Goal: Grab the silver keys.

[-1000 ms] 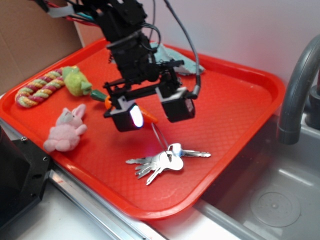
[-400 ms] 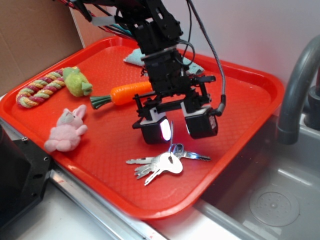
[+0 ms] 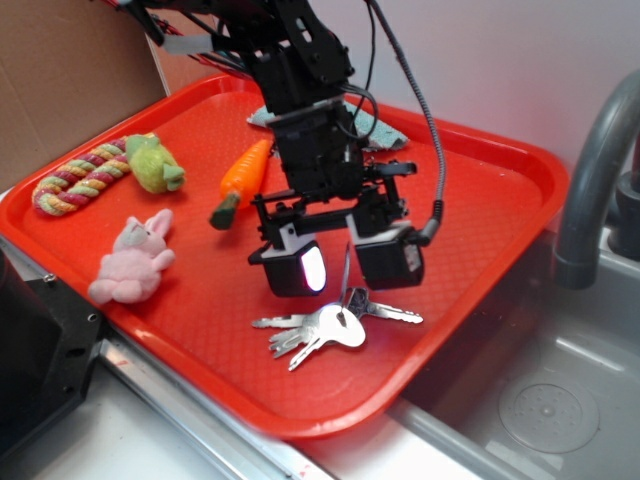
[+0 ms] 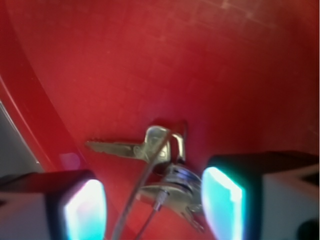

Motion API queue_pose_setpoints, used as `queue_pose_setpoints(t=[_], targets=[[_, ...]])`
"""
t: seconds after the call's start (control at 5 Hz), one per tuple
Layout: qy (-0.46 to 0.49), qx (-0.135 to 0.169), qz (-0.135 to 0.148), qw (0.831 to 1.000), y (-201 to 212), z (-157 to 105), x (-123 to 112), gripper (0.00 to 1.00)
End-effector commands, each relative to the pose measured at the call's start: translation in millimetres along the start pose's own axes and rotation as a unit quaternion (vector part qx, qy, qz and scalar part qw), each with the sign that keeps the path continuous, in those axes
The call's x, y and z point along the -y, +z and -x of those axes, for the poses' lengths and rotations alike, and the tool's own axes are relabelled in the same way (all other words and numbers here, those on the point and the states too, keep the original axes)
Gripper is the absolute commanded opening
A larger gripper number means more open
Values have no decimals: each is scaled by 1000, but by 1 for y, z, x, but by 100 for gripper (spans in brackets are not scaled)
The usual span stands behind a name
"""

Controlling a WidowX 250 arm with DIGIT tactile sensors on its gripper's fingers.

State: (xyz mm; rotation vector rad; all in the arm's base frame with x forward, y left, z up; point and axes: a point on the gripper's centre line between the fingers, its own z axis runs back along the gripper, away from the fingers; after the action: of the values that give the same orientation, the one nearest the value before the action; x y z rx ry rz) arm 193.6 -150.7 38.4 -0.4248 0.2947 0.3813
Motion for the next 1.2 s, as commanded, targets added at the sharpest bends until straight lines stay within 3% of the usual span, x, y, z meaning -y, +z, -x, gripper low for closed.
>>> queue_pose_setpoints(t=[0.0,0.2,0.4,0.6,0.8,1.0], targets=[[-16,19,-2,1000,5,-4,14,0],[-52,24,-7,998,9,12,13,0],[-132,55,-46,989,33,26,6,0],[-198,91,-175,960,88,51,-13,0],[-223,128,-207,944,149,64,-34,0],[-243,201,-243,917,209,84,-55,0]])
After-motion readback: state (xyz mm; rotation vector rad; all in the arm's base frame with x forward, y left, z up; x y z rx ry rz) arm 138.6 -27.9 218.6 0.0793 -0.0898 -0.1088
